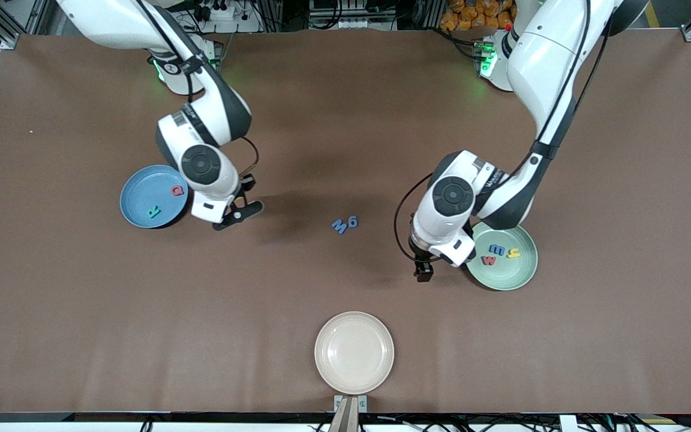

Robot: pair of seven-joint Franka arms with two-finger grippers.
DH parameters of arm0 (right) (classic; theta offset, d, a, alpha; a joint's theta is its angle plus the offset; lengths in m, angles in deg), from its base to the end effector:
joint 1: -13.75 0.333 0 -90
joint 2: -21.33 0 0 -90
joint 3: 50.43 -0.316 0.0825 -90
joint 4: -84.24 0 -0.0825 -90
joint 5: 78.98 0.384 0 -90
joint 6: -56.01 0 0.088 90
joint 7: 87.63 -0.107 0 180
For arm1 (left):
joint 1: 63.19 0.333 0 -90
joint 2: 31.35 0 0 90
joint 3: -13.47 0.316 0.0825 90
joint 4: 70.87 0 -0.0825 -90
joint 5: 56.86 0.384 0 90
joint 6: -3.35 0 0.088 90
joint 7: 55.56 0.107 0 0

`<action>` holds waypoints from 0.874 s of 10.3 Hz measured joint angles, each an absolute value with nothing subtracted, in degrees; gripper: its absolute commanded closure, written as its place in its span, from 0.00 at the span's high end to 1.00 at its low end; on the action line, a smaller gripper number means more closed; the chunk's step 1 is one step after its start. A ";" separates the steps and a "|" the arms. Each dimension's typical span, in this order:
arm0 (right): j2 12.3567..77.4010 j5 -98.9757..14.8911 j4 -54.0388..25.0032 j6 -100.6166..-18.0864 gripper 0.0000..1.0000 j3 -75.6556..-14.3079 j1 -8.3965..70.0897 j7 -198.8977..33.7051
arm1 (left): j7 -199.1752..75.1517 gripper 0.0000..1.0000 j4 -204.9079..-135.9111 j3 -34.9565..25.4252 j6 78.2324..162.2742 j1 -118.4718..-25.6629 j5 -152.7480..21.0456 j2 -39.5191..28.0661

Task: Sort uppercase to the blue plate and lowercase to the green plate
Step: 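Carry yellow H to the blue plate while the left gripper reaches blue g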

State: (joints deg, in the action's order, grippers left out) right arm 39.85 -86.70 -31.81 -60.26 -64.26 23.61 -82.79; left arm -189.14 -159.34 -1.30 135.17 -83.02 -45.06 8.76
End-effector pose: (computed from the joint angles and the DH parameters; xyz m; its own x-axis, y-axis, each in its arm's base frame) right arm 0.5175 0.2164 0.2714 0.7985 0.5197 -0.3038 0.5442 -0.8389 -0.0047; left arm 0.6061 -0.3772 0.2571 -0.0884 0.9944 -0.0582 0.9940 0.0918 0.0597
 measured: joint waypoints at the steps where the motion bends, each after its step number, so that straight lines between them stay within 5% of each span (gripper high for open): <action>1: 39.13 -86.42 -31.83 -57.90 0.33 -61.88 23.62 -78.01 | -190.65 1.00 -159.27 -1.34 135.18 -84.45 -45.06 9.20; 6: 38.74 -86.20 -33.81 -54.52 0.33 -50.18 23.91 -61.34 | -191.05 1.00 -156.10 -0.45 135.54 -93.80 -45.04 14.55; 9: 38.83 -86.19 -37.04 -61.24 0.33 -42.83 23.81 -51.78 | -190.16 1.00 -155.99 -0.41 135.55 -95.46 -45.04 15.70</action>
